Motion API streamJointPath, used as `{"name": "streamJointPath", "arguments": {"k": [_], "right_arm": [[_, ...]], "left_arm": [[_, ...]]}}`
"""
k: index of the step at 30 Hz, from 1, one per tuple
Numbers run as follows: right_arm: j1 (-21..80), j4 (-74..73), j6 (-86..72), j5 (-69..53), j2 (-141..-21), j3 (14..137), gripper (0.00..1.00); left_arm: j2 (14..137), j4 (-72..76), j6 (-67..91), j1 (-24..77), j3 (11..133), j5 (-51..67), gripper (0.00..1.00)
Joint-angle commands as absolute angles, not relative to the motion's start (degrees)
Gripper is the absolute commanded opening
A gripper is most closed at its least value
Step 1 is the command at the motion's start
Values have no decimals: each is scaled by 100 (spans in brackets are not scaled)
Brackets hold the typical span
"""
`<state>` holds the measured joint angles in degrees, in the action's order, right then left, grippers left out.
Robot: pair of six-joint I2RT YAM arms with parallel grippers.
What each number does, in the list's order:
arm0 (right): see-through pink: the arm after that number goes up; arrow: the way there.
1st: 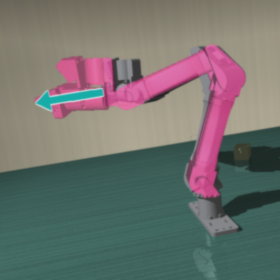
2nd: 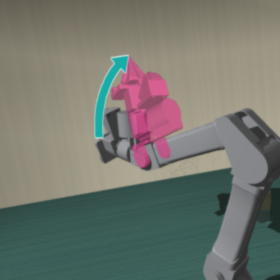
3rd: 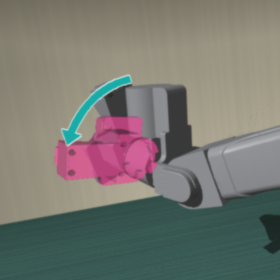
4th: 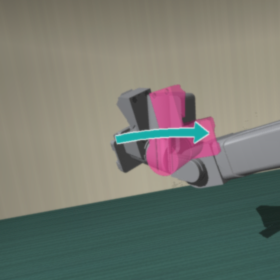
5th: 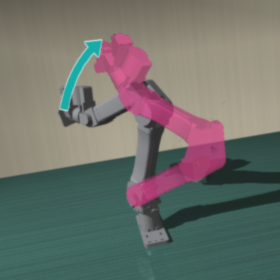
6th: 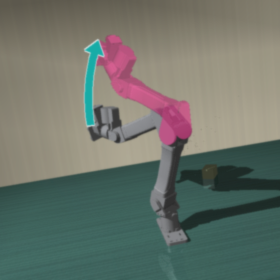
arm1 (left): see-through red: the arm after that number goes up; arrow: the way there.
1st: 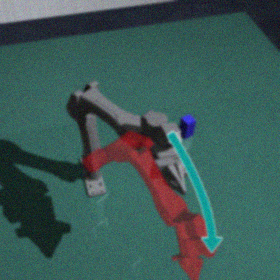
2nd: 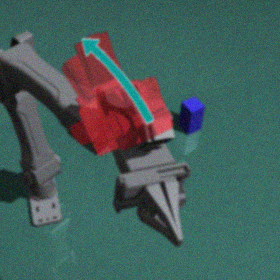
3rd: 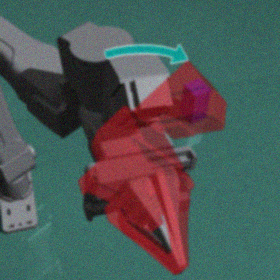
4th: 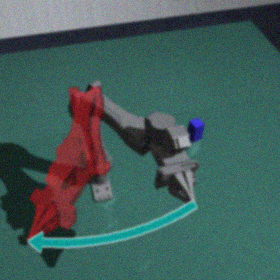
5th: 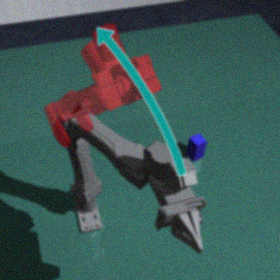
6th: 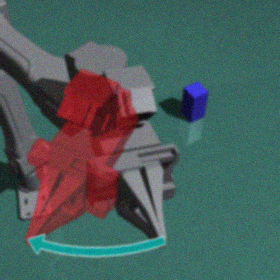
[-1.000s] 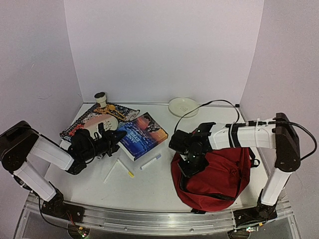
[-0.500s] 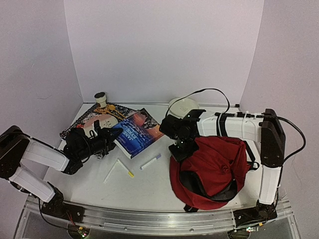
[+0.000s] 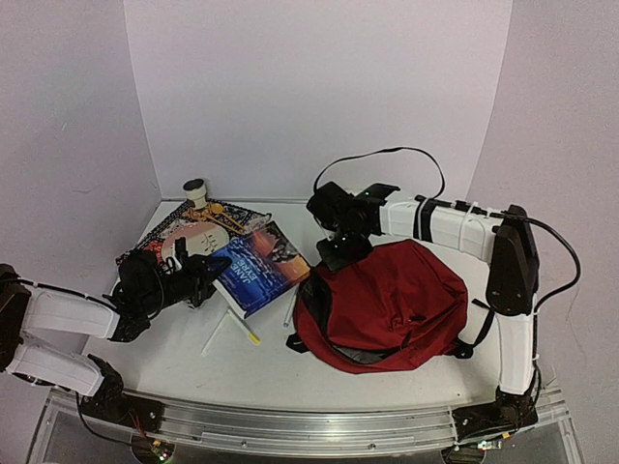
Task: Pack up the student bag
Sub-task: Adjust the student bag at the center of the board, then open the largest pocket of the student bag.
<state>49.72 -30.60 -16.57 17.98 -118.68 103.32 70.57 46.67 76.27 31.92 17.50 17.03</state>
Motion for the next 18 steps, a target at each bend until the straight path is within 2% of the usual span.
{"name": "streamJointPath", "arguments": {"k": [1,4,9,18], "right_arm": [[5338,-3098,-2091,1646,-10886,9659,54],[5554,-2753,-2438,1541,-10387,9135,65],[5972,-2540,-2742,1587,-10120,8725,74],[6280,-2550,-3022,1788,-10609,8352,74]], "left_arm": [[6461,5136,7343,3107,1860,1950,0],[6324,4934,7287,3070,1790,2046,0],[6080,4755,7335,3059,1617,2105,0],[5716,4348,7385,3050,1643,2316,0]]}}
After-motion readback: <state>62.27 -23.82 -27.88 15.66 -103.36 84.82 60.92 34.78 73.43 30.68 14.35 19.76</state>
